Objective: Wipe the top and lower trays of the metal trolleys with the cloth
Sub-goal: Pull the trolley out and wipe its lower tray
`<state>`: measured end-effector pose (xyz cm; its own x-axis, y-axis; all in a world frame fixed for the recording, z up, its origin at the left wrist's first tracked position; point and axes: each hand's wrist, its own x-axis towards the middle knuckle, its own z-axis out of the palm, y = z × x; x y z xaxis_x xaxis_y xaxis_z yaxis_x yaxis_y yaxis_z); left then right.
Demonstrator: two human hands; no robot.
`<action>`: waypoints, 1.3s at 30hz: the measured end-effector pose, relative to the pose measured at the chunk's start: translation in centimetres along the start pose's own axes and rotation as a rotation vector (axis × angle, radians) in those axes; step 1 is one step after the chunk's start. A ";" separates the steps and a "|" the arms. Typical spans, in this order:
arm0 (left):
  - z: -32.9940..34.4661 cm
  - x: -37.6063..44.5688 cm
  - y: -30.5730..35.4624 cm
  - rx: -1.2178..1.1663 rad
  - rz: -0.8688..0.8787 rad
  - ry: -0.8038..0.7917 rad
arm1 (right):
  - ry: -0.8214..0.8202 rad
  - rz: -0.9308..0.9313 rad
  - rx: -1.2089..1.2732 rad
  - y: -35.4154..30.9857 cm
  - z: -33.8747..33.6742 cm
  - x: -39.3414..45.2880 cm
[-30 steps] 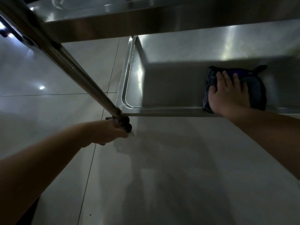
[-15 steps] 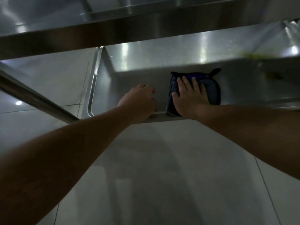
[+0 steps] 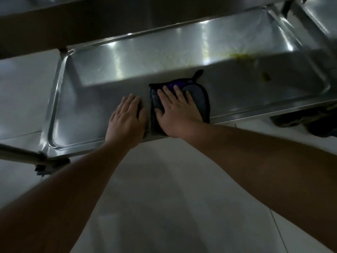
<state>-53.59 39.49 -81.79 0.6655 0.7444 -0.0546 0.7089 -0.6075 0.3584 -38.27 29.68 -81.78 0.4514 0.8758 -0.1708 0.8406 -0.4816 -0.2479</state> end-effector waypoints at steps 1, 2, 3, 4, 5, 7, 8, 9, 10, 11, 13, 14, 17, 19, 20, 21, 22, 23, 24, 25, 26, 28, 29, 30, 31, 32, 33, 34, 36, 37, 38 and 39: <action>0.0 0.0 -0.2 0.009 0.010 0.000 | -0.003 -0.034 -0.004 1.1 -0.3 -0.3; -0.1 0.0 -0.4 0.016 0.016 0.004 | -0.005 -0.066 -0.010 2.3 -0.6 -0.6; -0.1 0.1 -0.5 0.020 0.017 0.009 | -0.003 -0.091 -0.017 3.8 -1.1 -1.0; -0.1 0.1 -0.6 0.023 0.016 0.014 | 0.003 -0.107 -0.027 5.3 -1.5 -1.3; 0.0 0.2 -0.6 0.027 0.014 0.018 | 0.009 -0.116 -0.042 7.0 -2.0 -1.7; 0.1 0.3 -0.5 0.040 0.011 0.016 | 0.015 -0.113 -0.068 10.3 -3.0 -2.4; 0.0 0.4 -0.4 0.045 0.007 0.007 | 0.014 -0.100 -0.077 12.0 -3.5 -2.6; -0.1 0.5 -0.4 0.048 0.001 -0.005 | 0.014 -0.080 -0.085 13.5 -4.0 -2.9; -0.2 0.6 -0.4 0.050 -0.006 -0.016 | 0.019 -0.058 -0.093 15.0 -4.4 -3.1; -0.3 0.7 -0.2 0.049 -0.012 -0.021 | 0.024 -0.038 -0.100 16.5 -4.8 -3.4; -0.3 1.0 0.7 0.041 -0.040 -0.007 | 0.029 -0.010 -0.103 18.8 -5.6 -3.9; -0.1 1.1 1.4 0.037 -0.055 0.006 | 0.032 -0.001 -0.109 19.8 -5.8 -4.2; 0.9 0.6 2.7 0.063 -0.039 0.026 | 0.046 0.028 -0.129 22.1 -6.4 -4.8; 1.2 0.2 2.5 0.066 -0.026 0.049 | 0.056 0.101 -0.125 24.3 -6.8 -4.9; 1.2 0.1 2.3 0.062 -0.025 0.057 | 0.065 0.156 -0.115 25.8 -7.1 -5.0; 1.2 0.2 2.1 0.061 -0.023 0.060 | 0.078 0.216 -0.102 27.4 -7.4 -5.1; 1.3 0.2 2.0 0.065 -0.021 0.064 | 0.086 0.281 -0.090 28.9 -7.7 -5.1; 1.4 0.3 1.9 0.073 -0.018 0.067 | 0.084 0.353 -0.076 30.2 -8.0 -5.0; 1.5 0.3 1.9 0.085 -0.013 0.068 | 0.078 0.422 -0.060 31.1 -8.1 -4.6; 1.6 0.3 1.8 0.098 -0.010 0.068 | 0.073 0.480 -0.044 31.4 -8.2 -4.0; 1.8 0.3 1.8 0.110 -0.007 0.067 | 0.071 0.530 -0.031 31.1 -8.1 -3.3; 2.0 0.3 1.7 0.121 -0.004 0.064 | 0.067 0.583 -0.016 29.2 -7.8 -1.8; 2.1 0.3 1.7 0.124 -0.004 0.065 | 0.068 0.574 -0.008 27.7 -7.6 -1.1; 2.2 0.3 1.6 0.127 -0.006 0.068 | 0.074 0.540 -0.002 25.7 -7.4 -0.4; 2.3 0.3 1.6 0.130 -0.007 0.069 | 0.082 0.489 0.001 23.5 -7.2 0.4; 2.3 0.4 1.7 0.131 -0.006 0.069 | 0.085 0.423 0.000 20.8 -6.8 1.1; 2.3 0.4 1.8 0.131 -0.008 0.068 | 0.079 0.346 -0.007 18.0 -6.4 1.8; 2.4 0.3 1.9 0.131 -0.012 0.069 | 0.065 0.264 -0.018 14.9 -5.7 2.5; 2.2 0.3 2.1 0.125 -0.028 0.073 | 0.041 0.076 -0.038 8.8 -4.3 3.8; 2.2 0.3 2.3 0.122 -0.035 0.071 | 0.027 -0.034 -0.044 6.0 -3.6 4.3; 2.2 0.3 2.4 0.121 -0.039 0.067 | 0.004 -0.149 -0.052 3.8 -3.0 4.7; 2.1 0.3 2.5 0.119 -0.039 0.059 | -0.024 -0.252 -0.065 2.3 -2.6 5.2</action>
<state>-51.18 37.61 -82.91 0.6242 0.7812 -0.0107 0.7593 -0.6034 0.2435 -33.22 33.16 -80.75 0.2183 0.9666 -0.1341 0.9436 -0.2442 -0.2238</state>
